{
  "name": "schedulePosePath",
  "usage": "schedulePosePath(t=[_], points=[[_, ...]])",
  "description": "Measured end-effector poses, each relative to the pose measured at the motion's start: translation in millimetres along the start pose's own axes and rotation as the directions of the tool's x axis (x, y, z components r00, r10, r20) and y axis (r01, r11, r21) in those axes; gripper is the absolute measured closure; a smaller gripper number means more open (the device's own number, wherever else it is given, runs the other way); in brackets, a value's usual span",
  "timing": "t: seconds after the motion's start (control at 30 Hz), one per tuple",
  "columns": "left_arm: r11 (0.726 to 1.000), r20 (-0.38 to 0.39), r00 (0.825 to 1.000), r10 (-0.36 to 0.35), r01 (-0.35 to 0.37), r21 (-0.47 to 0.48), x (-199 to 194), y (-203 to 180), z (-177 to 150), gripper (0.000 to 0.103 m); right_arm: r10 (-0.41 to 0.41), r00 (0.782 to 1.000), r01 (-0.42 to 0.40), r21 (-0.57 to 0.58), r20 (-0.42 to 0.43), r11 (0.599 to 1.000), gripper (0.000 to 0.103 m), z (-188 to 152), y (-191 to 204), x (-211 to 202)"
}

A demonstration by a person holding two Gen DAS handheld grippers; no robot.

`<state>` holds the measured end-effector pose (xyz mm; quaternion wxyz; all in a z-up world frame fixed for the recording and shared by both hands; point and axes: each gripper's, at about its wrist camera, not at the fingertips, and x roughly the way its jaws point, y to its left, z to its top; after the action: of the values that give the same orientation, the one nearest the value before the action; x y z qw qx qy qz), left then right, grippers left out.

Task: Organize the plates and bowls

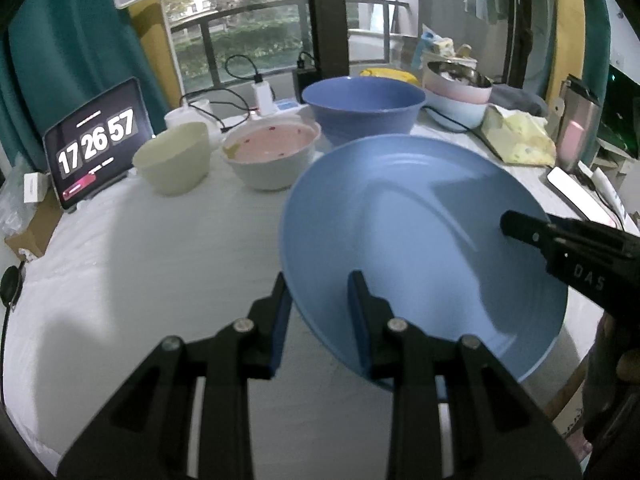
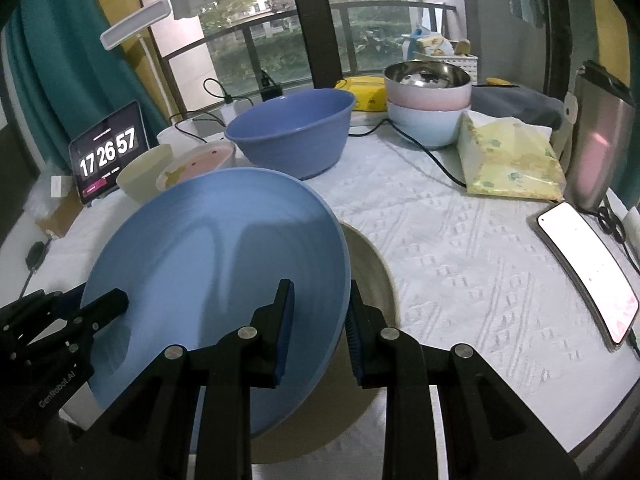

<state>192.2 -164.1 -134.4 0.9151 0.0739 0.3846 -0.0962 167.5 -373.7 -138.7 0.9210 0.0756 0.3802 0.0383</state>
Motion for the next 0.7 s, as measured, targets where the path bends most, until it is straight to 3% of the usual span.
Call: schedulePosePath(t=[0.3, 0.7], points=[[1.000, -0.016, 1.000, -0.013, 0.014, 0.027, 8.9, -15.3, -0.1, 0.072, -0.036, 0.999, 0.036, 0.014, -0.007, 0.999, 0.076, -4.1, -11.6, -1.8], [0.999, -0.104, 0.994, -0.041, 0.042, 0.008, 23.7, -14.0, -4.8, 0.068, -0.029, 0.999, 0.030, 0.028, -0.026, 0.999, 0.076, -4.4, -13.4, 0.3]])
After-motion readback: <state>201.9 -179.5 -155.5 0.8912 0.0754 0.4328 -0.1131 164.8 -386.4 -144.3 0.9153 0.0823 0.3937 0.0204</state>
